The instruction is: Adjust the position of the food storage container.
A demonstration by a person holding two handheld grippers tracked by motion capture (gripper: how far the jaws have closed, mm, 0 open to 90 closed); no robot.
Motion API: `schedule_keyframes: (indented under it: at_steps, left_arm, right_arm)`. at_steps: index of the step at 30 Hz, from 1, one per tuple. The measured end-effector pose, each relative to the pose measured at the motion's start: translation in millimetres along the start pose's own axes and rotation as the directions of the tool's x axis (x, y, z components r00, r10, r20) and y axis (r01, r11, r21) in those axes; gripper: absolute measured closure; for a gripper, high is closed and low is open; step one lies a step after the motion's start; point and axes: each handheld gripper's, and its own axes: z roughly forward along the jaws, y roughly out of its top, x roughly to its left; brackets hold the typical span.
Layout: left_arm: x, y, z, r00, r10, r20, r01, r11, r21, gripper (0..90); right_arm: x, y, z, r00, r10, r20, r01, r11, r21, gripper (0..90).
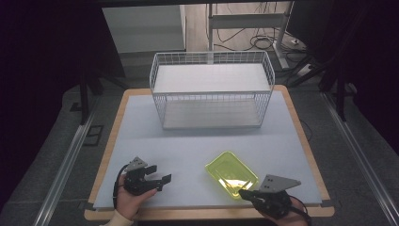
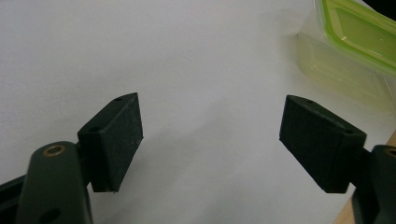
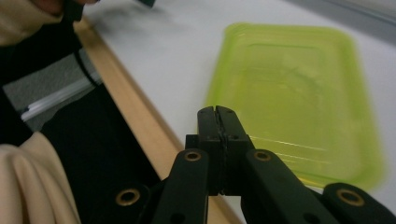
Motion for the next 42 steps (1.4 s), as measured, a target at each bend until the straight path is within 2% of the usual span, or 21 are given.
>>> schedule_keyframes:
  at_steps: [1, 2, 7, 11, 13, 15, 16, 23, 27, 32, 38, 42]
  left_arm:
    - [0.0, 0.0, 0.0, 1.0, 0.0, 0.0, 0.0, 1.0, 0.0, 20.8]
    - [0.0, 0.0, 0.2, 1.0, 0.001, 0.0, -0.001, 1.0, 0.001, 20.8]
    - [-0.4, -0.3, 0.3, 1.0, 0.003, -0.003, -0.003, 1.0, 0.0, 20.8]
    - [0.1, -0.5, -0.1, 1.0, 0.0, -0.003, 0.0, 1.0, -0.003, 21.0]
    - [0.0, -0.7, 0.1, 1.0, 0.002, -0.001, -0.002, 1.0, -0.001, 21.0]
    - [-0.1, -0.8, 0.3, 1.0, 0.002, -0.002, -0.002, 1.0, -0.001, 21.0]
    - [-0.1, -0.8, 0.2, 1.0, 0.002, -0.006, -0.002, 1.0, -0.003, 21.0]
    - [0.7, -1.1, -0.4, 0.9999, -0.005, -0.011, 0.005, 0.9999, -0.008, 21.0]
    - [0.4, -1.3, 0.4, 0.9999, -0.002, -0.01, 0.002, 1.0, -0.005, 21.0]
    - [0.5, -1.5, -0.1, 1.0, -0.002, -0.009, 0.002, 1.0, -0.007, 21.0]
    - [0.8, -1.6, 0.1, 1.0, 0.001, -0.005, -0.001, 1.0, -0.002, 21.0]
    - [0.7, -1.6, 0.1, 1.0, 0.0, -0.007, 0.0, 1.0, -0.004, 21.0]
  right_arm:
    - [0.0, 0.0, 0.0, 1.0, 0.0, 0.0, 0.0, 1.0, 0.0, 90.0]
    - [7.3, -0.5, 9.2, 0.9997, -0.015, -0.021, 0.015, 1.0, 0.023, 90.0]
    - [20.8, -2.2, 26.1, 0.9977, -0.049, -0.047, 0.052, 0.996, 0.071, 90.0]
    - [30.9, -8.4, 39.9, 0.9952, -0.092, -0.034, 0.095, 0.989, 0.118, 90.0]
    - [33.8, -11.6, 43.8, 0.9938, -0.11, -0.013, 0.111, 0.985, 0.132, 90.0]
    - [34.4, -12.9, 45.0, 0.9934, -0.114, -0.007, 0.114, 0.984, 0.14, 90.0]
    - [33.2, -15.5, 46.8, 0.993, -0.118, 0.013, 0.115, 0.982, 0.152, 90.0]
    - [25.1, -20.3, 47.0, 0.9915, -0.11, 0.069, 0.097, 0.981, 0.166, 90.0]
    - [19.4, -24.2, 45.7, 0.9905, -0.085, 0.108, 0.066, 0.983, 0.171, 90.0]
    - [11.3, -28.4, 42.3, 0.9871, -0.064, 0.147, 0.039, 0.985, 0.165, 90.0]
    - [0.1, -29.8, 35.4, 0.9844, -0.031, 0.173, 0.005, 0.988, 0.152, 90.0]
    - [-10.9, -31.7, 30.1, 0.9786, -0.009, 0.205, -0.02, 0.99, 0.138, 90.0]
